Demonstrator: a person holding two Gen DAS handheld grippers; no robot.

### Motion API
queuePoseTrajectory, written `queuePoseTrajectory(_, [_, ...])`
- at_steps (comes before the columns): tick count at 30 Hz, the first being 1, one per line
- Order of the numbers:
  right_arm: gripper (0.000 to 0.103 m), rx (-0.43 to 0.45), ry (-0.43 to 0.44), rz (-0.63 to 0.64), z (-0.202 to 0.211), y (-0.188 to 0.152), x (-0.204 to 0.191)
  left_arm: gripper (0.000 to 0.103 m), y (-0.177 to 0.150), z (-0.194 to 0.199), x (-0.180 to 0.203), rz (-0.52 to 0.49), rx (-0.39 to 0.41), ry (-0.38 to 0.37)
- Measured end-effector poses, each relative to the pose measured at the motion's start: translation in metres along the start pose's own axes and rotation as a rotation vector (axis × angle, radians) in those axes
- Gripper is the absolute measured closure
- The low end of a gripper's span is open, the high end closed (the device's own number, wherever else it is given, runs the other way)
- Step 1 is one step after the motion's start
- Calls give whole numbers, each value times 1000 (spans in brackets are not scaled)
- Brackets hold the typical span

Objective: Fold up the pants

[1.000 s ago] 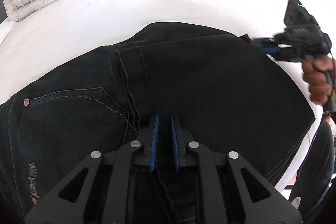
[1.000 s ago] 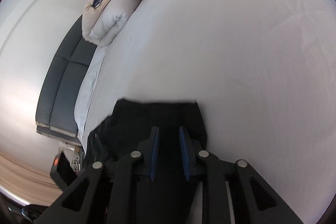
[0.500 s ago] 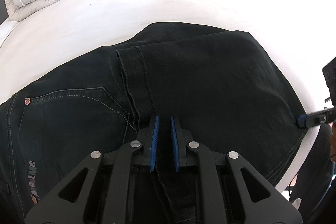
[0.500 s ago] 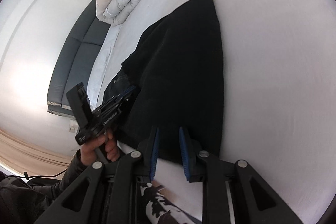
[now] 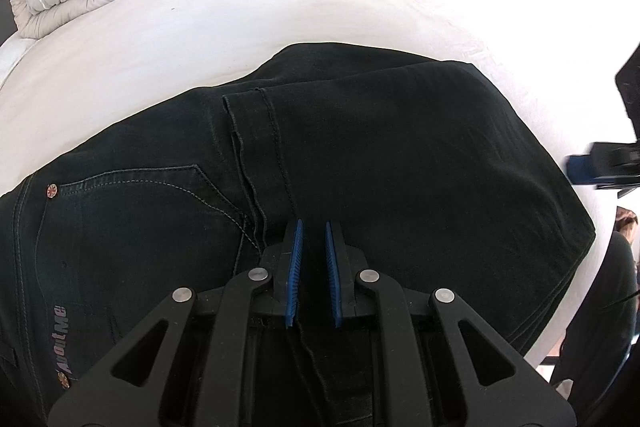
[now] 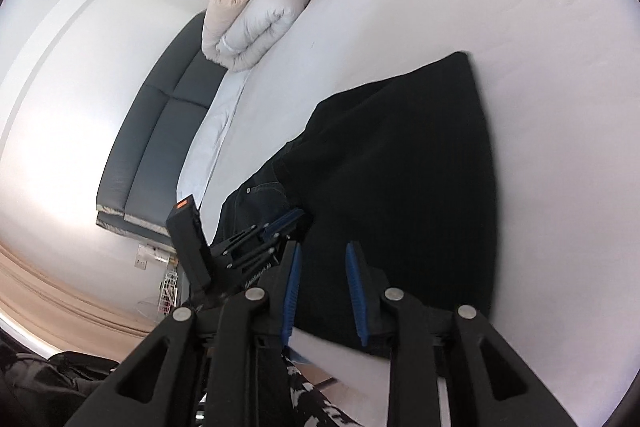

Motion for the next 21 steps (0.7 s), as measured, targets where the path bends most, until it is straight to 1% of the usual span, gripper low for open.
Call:
queuePoseTrajectory(1, [76, -17, -10, -14, -10, 1, 2, 91, 0, 0, 0, 0, 0, -1])
queuePoseTrajectory(3, [71, -65, -46, -51, -34, 1, 13, 91, 1, 0, 1, 0, -1, 0])
queuePoseTrajectory(4, [77, -88, -69, -73, -46, -1, 21, 91, 1, 0, 2, 0, -3, 3])
queuePoseTrajectory(5, [94, -84, -74, -96, -51, -1, 27, 91, 1, 1, 2, 1, -5, 6])
queuePoseTrajectory(6, [101, -72, -75, -124, -52, -1, 33, 91, 1, 3, 3, 4, -4, 6])
queuePoseTrajectory(7, [103, -70, -67, -139, -52, -1, 36, 91, 1, 5, 3, 12, -2, 7])
queuePoseTrajectory(8, [103, -63, -59, -140, -52, -2, 37, 91, 1, 9, 3, 23, 2, 10])
queuePoseTrajectory(11, [103, -38, -84, -114, -51, -3, 33, 91, -1, 23, 0, 52, 17, 34])
queuePoseTrajectory(12, [103, -34, -87, -116, -52, -3, 33, 91, -3, 30, -3, 70, 28, 34])
queuePoseTrajectory(13, [103, -29, -87, -119, -53, -3, 34, 91, -6, 41, -8, 100, 54, 19])
queuePoseTrajectory(14, [103, -18, -88, -118, -53, -3, 33, 91, -8, 49, -12, 119, 69, 24])
queuePoseTrajectory(15, [103, -8, -90, -111, -52, -3, 33, 91, -12, 59, -20, 140, 77, 57])
queuePoseTrajectory(16, [103, 6, -92, -100, -51, -4, 32, 91, -14, 65, -24, 151, 81, 72])
queuePoseTrajectory(17, [98, 25, -99, -88, -49, -5, 29, 91, -17, 79, -32, 175, 98, 83])
queuePoseTrajectory(18, [91, 53, -100, -72, -45, -5, 24, 91, -19, 87, -36, 193, 114, 82])
queuePoseTrajectory(20, [42, 103, -65, -56, -37, -5, 10, 91, -29, 114, -51, 271, 180, 59])
queuePoseTrajectory(21, [32, 137, -52, -54, -31, -4, 2, 87, -34, 125, -59, 313, 208, 41])
Point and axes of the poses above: each gripper's, at about its wrist camera, not at the fingertips, and z roughly against the way its jaws point, x to its right, y to its top, the point moved 6 cm from there along -z, roughly the way its jaws point, and after that the axes turned 15 degrees about -y, right-handed, at the moved point
